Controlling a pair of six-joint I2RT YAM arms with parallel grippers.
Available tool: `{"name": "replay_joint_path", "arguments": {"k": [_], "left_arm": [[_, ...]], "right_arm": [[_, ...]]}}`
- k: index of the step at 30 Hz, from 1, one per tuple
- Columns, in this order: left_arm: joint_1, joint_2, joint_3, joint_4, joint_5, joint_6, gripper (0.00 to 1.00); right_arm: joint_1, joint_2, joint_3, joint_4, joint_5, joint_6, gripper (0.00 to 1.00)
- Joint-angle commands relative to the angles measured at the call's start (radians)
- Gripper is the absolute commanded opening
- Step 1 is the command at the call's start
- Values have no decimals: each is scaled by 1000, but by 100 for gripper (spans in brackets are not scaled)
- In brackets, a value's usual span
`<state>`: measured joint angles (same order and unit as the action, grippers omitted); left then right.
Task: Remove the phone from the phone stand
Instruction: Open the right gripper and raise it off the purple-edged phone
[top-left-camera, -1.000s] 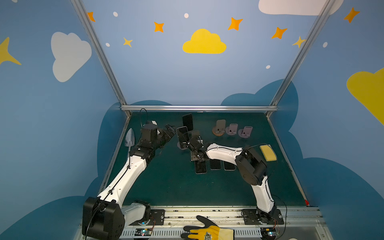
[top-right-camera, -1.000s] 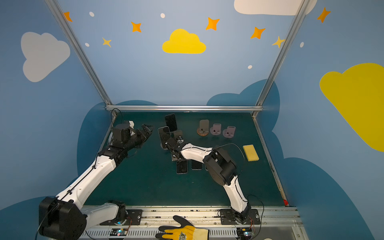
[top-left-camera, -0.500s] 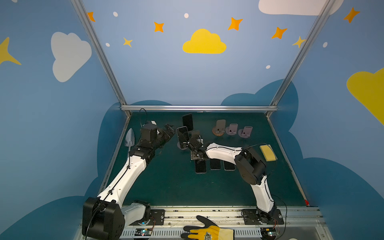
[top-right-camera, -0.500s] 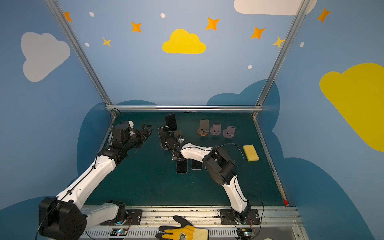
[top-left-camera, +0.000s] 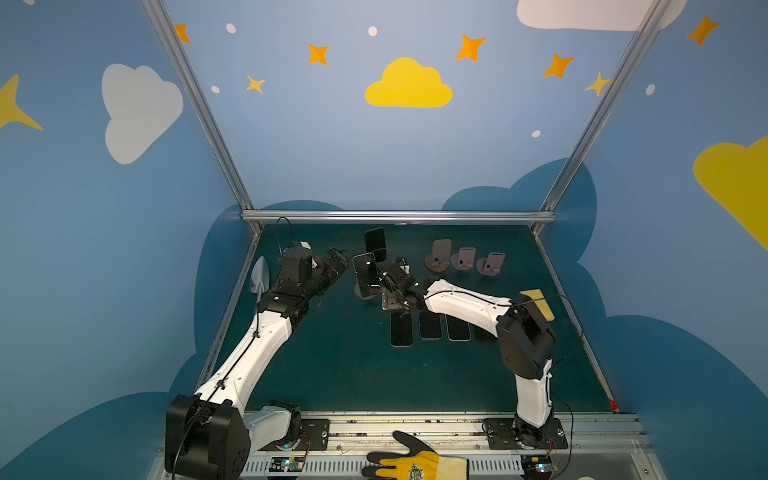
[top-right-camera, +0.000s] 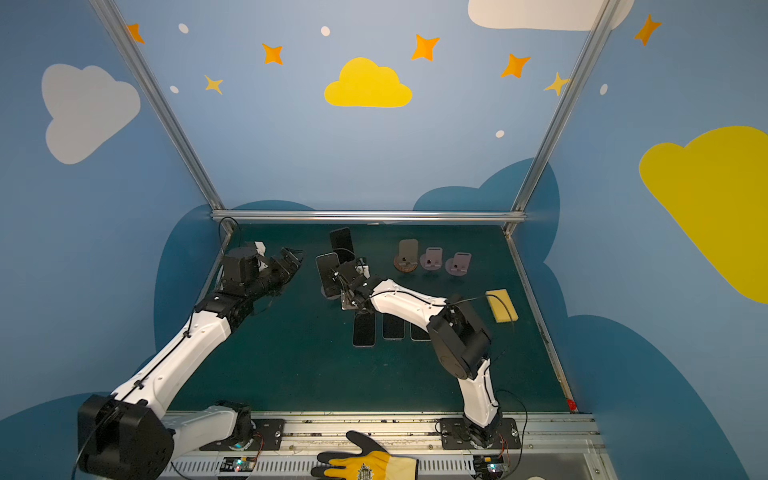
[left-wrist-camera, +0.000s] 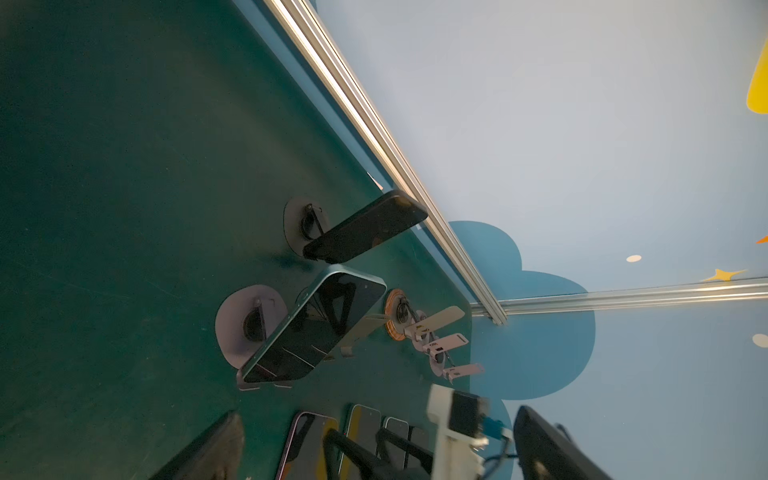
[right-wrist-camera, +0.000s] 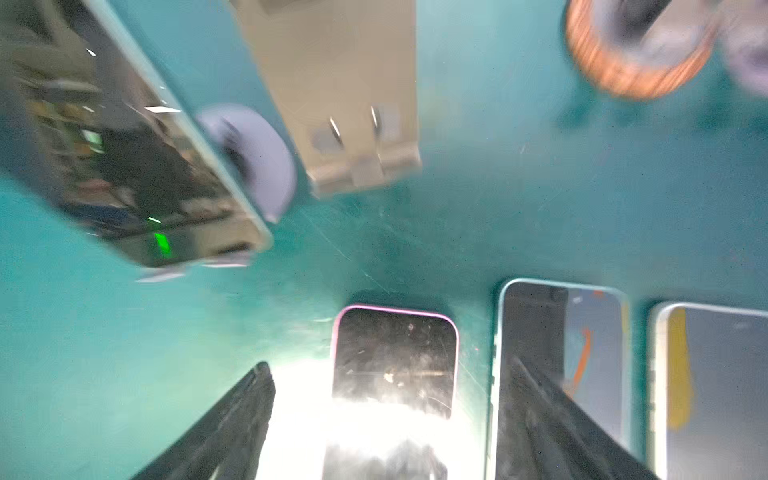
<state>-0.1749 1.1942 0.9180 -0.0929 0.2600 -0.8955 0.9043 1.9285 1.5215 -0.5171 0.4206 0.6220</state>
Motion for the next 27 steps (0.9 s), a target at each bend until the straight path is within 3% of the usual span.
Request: {"name": "replay_joint_path", "arguments": {"k": [1, 5, 12, 23, 27], "left_arm": [[17, -4, 0, 22, -7, 5, 100], [23, -1, 0, 16, -19, 10, 100], [22, -7, -7, 18, -25, 9, 100], [11, 15, 9, -1, -31, 34, 100], [11, 21, 9, -1, -31, 34, 100]], "right_arm": [[-15, -52, -9, 93, 63, -101, 89], [-71, -28, 42, 163, -7, -171, 91], [-149, 138, 321, 8, -166, -313, 92], [-177, 233, 371, 14, -282, -301, 92], [-184, 257, 372, 23, -244, -289, 92]]}}
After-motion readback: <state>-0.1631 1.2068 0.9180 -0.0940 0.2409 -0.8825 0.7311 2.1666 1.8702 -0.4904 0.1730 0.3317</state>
